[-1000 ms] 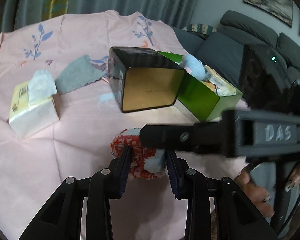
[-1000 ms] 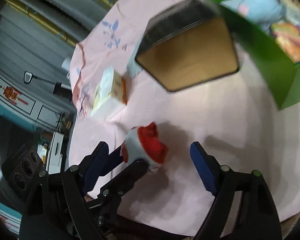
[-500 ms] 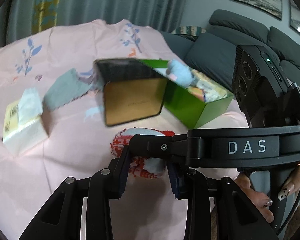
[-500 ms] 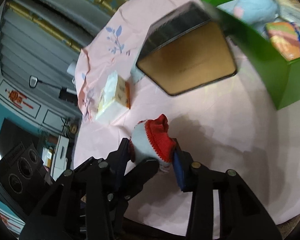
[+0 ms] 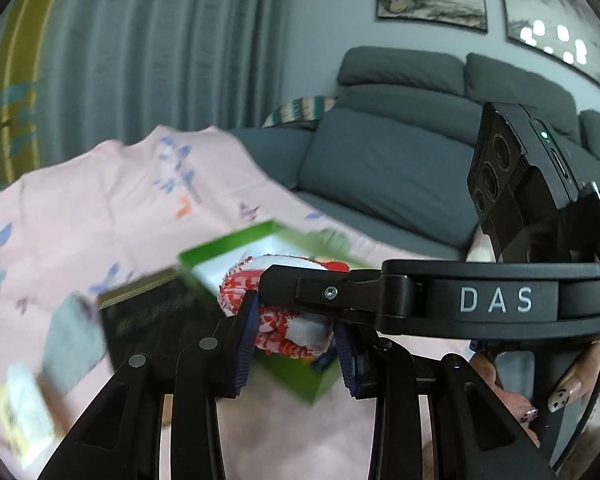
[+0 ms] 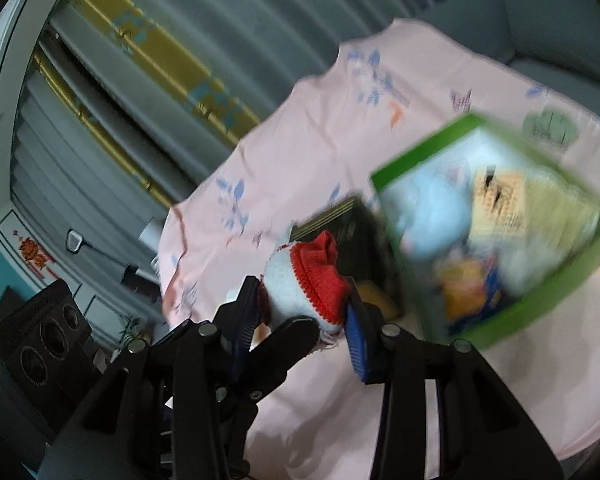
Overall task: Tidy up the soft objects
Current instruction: 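Grasp the red-and-white knit item with the right gripper and lift it, then lower the knit item into the green box and open the right gripper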
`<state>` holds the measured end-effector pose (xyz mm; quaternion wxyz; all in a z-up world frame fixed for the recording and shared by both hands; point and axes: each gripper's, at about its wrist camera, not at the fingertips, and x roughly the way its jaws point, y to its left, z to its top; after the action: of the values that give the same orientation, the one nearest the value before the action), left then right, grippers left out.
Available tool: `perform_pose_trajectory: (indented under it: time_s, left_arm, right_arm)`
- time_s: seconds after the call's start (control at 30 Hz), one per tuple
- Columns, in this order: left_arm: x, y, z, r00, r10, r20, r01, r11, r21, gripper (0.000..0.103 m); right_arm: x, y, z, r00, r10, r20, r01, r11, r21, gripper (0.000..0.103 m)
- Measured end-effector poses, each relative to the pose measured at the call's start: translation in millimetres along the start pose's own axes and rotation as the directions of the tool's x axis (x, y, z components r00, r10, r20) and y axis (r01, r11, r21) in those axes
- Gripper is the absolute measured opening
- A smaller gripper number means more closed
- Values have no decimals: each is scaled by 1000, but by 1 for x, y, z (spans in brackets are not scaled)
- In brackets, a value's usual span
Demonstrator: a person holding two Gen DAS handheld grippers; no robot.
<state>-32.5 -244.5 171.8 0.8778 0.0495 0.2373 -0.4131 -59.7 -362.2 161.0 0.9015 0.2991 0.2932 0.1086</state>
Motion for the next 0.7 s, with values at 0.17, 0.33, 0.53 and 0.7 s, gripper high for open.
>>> perform_pose_trajectory:
  time_s: [0.17,0.33,0.53,0.7]
  left_arm:
    - [26,8,29,998,-46,32,47,999,-15,35]
    - [68,19,41,994,-105,-6,104,994,-43,35]
    - [105,11,34,986,-154,-64,150,987,-57,35]
    - [127,8,26,978,-177,-110,165,980,-110,36]
  right_arm:
    - [-6,-7,33,996,-45,74,48,998,-33,40]
    - [6,-30,54,991,-87,99,87,996,7,40]
    - [13,-68,57,987,-132,92,123,987,104,40]
    - [15,-90,55,983,-165,79,150,974,168,40]
